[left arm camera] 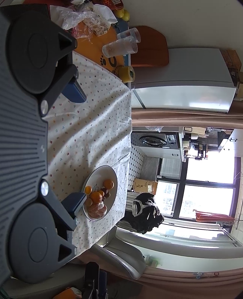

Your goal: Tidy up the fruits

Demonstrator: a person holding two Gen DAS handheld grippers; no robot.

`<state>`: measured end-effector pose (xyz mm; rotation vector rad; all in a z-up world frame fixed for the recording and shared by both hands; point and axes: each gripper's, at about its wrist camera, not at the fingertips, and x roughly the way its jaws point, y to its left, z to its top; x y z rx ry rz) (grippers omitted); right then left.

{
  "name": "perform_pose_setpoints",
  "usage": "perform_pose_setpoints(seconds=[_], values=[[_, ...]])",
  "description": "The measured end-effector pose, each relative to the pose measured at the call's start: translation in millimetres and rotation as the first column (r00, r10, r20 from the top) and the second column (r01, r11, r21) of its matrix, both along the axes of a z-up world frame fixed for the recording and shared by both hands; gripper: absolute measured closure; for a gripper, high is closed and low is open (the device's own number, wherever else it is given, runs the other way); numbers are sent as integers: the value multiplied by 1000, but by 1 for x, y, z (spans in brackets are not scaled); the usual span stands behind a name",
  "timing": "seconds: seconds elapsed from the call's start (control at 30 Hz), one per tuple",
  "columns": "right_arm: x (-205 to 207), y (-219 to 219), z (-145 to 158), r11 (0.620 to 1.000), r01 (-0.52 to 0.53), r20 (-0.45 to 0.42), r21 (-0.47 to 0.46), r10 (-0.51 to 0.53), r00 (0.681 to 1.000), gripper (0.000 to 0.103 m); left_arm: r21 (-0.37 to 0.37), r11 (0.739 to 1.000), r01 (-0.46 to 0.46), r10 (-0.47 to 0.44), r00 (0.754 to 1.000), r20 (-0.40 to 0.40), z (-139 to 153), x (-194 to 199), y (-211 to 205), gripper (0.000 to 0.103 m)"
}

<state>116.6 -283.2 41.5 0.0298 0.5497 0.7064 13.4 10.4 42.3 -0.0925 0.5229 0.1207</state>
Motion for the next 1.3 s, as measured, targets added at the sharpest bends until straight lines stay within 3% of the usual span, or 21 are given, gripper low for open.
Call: perform_pose_setpoints(seconds=[1.3], values=[[5, 7, -10, 1000, -4, -27, -19, 3, 1000, 0, -25, 1000, 10, -11, 1000, -28, -12, 7, -1, 2]])
